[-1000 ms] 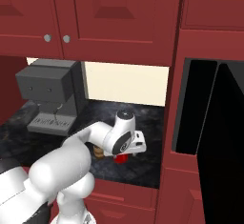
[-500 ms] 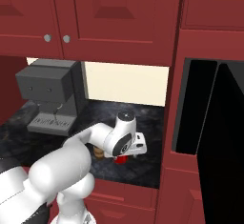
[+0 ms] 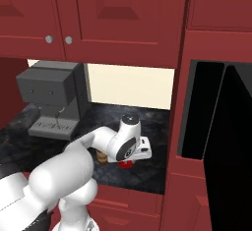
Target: Pick the mug from the counter and place it inside the microwave. Then close the microwave.
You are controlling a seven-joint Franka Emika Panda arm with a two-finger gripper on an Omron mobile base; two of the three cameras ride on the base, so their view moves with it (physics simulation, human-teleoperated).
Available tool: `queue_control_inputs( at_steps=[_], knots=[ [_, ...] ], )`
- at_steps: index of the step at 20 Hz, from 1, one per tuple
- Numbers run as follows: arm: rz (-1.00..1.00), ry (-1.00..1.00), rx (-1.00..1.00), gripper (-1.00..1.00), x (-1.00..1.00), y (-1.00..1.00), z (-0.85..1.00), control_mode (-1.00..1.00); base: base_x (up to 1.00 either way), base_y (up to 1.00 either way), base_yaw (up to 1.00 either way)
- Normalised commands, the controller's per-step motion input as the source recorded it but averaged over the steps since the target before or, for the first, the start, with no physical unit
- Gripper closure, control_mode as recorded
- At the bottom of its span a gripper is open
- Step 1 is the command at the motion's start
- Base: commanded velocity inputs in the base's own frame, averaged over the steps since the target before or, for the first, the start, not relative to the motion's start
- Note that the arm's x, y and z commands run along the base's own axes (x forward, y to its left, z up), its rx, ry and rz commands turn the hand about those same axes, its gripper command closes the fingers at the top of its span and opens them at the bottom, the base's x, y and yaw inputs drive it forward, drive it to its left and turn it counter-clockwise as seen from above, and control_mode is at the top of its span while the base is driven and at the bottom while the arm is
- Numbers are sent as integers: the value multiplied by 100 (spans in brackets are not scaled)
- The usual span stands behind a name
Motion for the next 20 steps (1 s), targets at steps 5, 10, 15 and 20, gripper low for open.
queue_control_inputs(
  at_steps=[5, 10, 15, 20],
  knots=[
    [0, 0, 0, 100, 0, 1, 0, -100, 0, 0, 0],
    [0, 0, 0, 100, 0, 4, 17, -100, 0, 0, 0],
    [0, -6, 0, 100, -3, 11, 66, -100, 0, 0, 0],
    [0, -14, -4, 100, -30, 10, 60, -100, 0, 0, 0]
  ],
)
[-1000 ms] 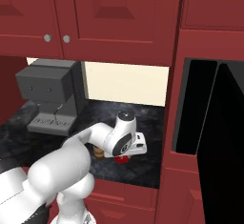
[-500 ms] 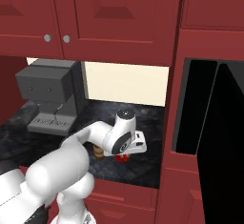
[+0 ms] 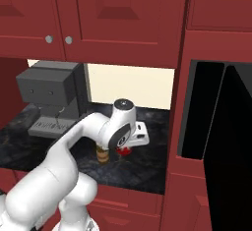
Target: Pick the mug from the counter and place it inside the microwave. Then close the microwave.
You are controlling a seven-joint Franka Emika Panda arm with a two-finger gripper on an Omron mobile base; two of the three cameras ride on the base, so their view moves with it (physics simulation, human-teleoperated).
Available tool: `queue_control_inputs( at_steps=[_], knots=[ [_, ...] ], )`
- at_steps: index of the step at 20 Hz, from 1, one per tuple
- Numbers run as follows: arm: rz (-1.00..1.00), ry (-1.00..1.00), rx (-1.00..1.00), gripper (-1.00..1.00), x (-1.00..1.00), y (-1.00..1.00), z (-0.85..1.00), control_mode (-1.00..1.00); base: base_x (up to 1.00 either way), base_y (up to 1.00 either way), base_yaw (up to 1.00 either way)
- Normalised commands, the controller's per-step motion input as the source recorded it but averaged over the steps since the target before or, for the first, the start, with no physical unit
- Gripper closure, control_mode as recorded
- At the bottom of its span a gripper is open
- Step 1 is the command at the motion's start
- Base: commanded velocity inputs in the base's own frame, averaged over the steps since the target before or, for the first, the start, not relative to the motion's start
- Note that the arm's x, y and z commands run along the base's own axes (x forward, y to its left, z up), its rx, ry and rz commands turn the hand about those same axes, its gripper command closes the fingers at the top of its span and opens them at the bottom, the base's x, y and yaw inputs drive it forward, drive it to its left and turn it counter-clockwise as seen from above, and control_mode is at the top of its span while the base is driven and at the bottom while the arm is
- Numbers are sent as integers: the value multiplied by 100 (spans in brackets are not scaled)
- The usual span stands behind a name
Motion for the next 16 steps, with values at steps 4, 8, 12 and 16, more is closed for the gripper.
queue_control_inputs(
  at_steps=[4, 8, 12, 16],
  knots=[
    [1, -11, -2, 100, -45, 29, 35, -100, 0, 0, 0],
    [2, -2, -1, 100, -46, 76, 31, -100, 0, 0, 0],
    [0, 0, -1, 100, -76, 56, 54, -100, 0, 0, 0],
    [0, 3, 0, 100, -72, 36, 56, -100, 0, 0, 0]
  ],
)
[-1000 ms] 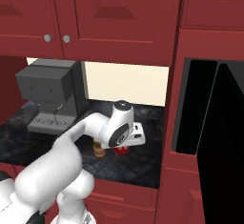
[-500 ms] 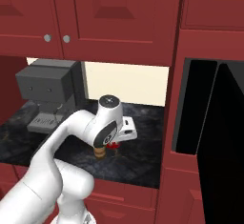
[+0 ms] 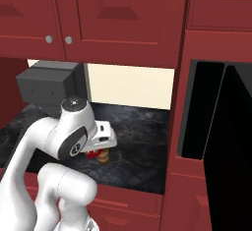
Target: Pick the mug from the counter and place it inside the microwave. Then close the microwave.
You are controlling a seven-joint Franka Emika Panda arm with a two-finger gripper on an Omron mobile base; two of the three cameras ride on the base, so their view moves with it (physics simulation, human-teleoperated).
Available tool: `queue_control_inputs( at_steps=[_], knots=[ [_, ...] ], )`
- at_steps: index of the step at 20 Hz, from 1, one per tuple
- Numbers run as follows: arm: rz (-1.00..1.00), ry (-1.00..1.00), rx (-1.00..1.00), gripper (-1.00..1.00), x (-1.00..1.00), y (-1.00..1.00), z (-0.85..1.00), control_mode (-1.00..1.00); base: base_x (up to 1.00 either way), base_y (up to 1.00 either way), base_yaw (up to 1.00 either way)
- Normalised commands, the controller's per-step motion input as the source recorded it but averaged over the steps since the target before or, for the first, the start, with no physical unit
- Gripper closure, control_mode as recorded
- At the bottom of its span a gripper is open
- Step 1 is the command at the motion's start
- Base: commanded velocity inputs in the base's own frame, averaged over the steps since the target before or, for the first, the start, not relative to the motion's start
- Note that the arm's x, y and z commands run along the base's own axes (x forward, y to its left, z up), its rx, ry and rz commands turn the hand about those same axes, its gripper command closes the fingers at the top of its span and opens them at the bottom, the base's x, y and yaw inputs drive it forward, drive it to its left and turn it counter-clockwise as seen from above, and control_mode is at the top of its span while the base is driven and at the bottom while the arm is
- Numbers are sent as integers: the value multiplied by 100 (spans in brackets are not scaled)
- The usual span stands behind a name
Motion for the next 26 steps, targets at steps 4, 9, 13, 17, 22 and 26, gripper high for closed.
queue_control_inputs(
  at_steps=[4, 9, 13, 17, 22, 26],
  knots=[
    [-1, 1, 0, 100, -39, 44, 56, -100, 0, 0, 0],
    [0, -3, 0, 100, -39, 49, 42, -100, 0, 0, 0],
    [0, -21, 0, 100, -5, 49, 0, -100, 0, 0, 0],
    [-7, -20, 0, 100, 0, 45, 13, -100, 0, 0, 0],
    [-17, -3, 0, 100, 0, 32, 18, -100, 0, 0, 0],
    [-21, 0, 2, 100, 0, 15, 0, -100, 0, 0, 0]
  ],
)
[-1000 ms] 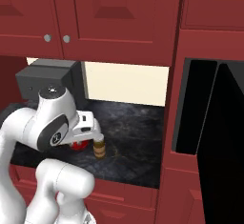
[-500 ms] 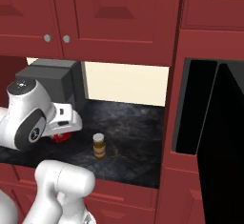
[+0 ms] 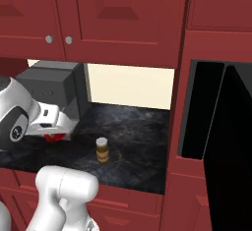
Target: Pick the mug from the counter and place it inside the microwave. Then close the microwave.
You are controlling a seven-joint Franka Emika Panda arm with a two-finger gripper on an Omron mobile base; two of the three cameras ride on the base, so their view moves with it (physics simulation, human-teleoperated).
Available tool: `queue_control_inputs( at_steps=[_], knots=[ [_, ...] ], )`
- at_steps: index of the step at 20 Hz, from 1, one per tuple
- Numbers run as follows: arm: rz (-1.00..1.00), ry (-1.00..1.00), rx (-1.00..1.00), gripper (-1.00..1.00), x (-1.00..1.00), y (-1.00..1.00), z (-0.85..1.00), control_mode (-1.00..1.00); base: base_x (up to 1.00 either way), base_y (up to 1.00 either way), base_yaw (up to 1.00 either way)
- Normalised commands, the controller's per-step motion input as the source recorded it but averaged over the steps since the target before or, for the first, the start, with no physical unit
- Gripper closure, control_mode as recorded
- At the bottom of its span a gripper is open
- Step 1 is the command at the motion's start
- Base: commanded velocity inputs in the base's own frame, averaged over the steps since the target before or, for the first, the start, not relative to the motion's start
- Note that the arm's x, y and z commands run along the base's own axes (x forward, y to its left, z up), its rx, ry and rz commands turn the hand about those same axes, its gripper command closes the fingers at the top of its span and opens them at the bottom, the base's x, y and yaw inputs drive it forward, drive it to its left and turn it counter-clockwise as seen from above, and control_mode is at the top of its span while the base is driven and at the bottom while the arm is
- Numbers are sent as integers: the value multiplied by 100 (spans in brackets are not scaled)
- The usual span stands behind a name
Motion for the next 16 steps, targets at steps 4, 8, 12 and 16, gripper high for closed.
queue_control_inputs(
  at_steps=[4, 8, 12, 16],
  knots=[
    [-11, 0, 7, 100, -3, 9, 0, -100, 0, 0, 0],
    [2, -2, 10, 100, -18, 0, 0, -100, 0, 0, 0],
    [0, -1, 1, 100, 0, 0, 0, -100, 0, 0, 0],
    [0, 0, 0, 100, 0, 0, 0, -100, 0, 0, 0]
  ],
)
